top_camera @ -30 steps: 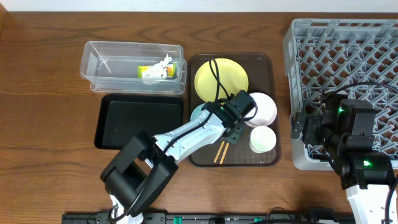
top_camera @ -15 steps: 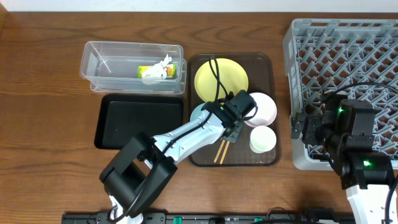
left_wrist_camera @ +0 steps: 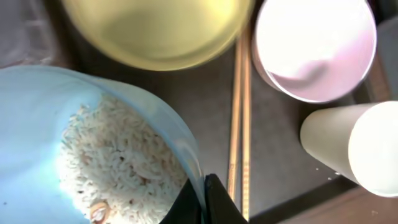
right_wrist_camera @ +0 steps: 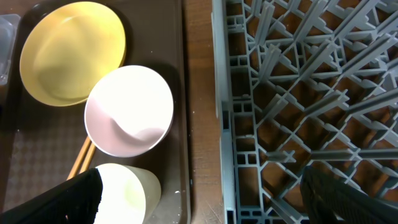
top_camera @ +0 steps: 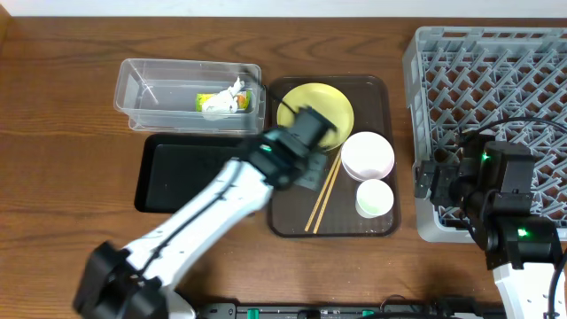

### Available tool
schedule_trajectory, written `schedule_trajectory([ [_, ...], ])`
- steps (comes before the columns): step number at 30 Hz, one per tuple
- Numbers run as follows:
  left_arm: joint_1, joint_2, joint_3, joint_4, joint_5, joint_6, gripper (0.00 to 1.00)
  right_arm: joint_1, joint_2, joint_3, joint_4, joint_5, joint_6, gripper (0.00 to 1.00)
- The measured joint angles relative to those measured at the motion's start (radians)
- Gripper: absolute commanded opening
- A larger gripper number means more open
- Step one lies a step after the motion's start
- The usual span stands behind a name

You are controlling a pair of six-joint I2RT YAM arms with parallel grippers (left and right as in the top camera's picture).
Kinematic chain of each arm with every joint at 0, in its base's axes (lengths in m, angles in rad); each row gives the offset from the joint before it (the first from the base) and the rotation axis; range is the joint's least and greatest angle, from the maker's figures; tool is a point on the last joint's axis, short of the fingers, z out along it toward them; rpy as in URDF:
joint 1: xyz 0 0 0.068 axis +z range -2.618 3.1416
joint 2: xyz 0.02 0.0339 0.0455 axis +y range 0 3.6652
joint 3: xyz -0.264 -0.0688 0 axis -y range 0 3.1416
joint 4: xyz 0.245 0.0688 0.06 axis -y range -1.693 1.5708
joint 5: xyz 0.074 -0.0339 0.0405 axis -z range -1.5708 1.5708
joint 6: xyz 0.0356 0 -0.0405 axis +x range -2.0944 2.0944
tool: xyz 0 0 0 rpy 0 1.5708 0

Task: Sort waste into correct bins and load items into the dishwasher rack
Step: 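Tip the blue bowl over the black tray to dump the rice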

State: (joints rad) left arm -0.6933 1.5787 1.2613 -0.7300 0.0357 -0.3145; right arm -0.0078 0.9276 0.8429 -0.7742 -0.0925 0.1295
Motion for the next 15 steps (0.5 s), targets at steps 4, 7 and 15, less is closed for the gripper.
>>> schedule_trajectory([
  [4, 0.166, -0.027, 0.0, -0.05, 0.136, 0.009, 0.06, 0.0, 0.0, 0.0, 0.0, 0.0, 0.0, 0.99],
  [7, 0.308, -0.026, -0.011, -0.066, 0.299, 0.054, 0.06, 0.0, 0.0, 0.0, 0.0, 0.0, 0.0, 0.99],
  [15, 0.665, -0.019, -0.156, -0.071, 0.744, 0.198, 0.06, 0.0, 0.0, 0.0, 0.0, 0.0, 0.0, 0.99],
])
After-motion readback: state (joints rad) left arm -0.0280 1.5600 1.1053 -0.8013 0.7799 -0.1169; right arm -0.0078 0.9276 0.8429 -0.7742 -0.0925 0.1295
